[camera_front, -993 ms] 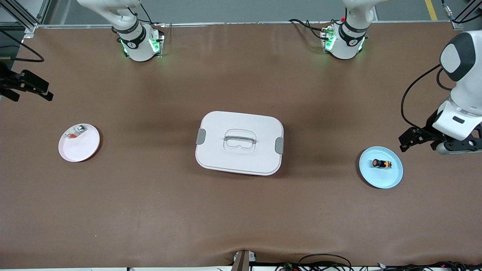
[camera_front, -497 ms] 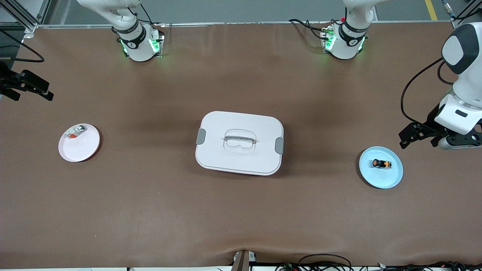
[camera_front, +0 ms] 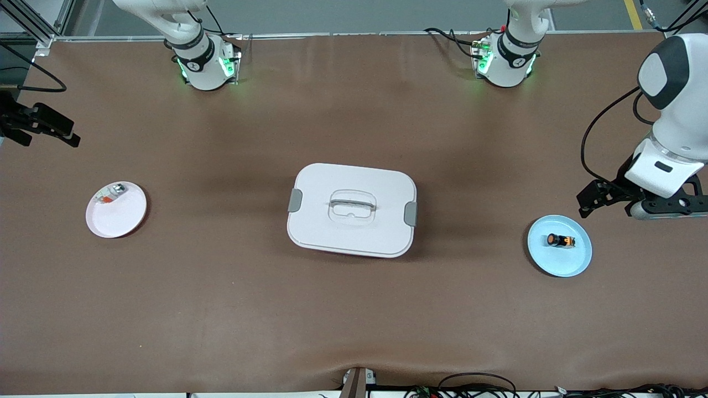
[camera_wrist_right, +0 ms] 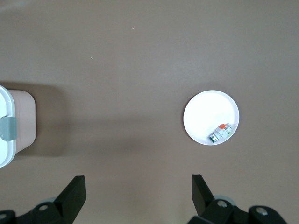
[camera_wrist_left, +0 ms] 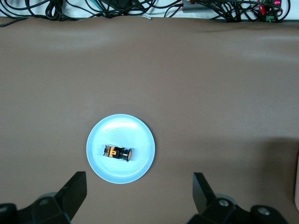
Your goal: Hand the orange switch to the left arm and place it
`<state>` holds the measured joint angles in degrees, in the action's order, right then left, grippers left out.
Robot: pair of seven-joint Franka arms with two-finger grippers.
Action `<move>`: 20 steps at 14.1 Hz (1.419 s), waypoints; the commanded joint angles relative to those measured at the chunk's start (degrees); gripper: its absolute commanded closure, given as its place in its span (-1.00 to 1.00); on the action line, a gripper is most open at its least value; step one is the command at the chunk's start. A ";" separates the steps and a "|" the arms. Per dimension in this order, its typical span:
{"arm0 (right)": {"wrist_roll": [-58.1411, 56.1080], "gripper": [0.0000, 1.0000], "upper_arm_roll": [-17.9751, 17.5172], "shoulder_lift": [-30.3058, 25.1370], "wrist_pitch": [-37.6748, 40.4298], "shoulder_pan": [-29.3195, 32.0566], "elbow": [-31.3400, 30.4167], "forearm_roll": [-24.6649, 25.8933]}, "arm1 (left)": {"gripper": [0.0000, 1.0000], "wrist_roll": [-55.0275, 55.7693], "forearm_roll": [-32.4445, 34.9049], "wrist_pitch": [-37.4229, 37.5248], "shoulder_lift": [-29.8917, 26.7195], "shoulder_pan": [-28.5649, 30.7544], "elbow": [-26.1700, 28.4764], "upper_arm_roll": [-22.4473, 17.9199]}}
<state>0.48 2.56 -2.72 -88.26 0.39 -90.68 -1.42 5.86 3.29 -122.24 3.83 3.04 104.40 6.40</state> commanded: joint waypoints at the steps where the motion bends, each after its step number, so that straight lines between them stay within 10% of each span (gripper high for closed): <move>1: 1.63 -1.00 -0.01 -1.32 0.54 -0.57 -0.82 -0.60 | -1.00 -1.20 -1.26 1.04 -1.28 -3.21 -0.42 -3.22; 4: 1.63 -1.00 -0.01 -1.32 0.63 -0.57 -0.82 -0.60 | -1.00 -1.37 -1.26 3.66 -1.28 -7.70 -1.65 -8.06; 20: 1.37 -1.00 0.08 -1.32 0.98 -0.48 -0.82 -0.60 | -1.00 -1.37 -1.26 11.57 -2.69 -4.27 -4.55 -4.11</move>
<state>0.98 2.32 -2.72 -87.51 0.24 -90.68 -1.42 5.86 3.27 -113.70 2.80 -2.33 99.85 1.32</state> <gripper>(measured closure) 0.000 0.000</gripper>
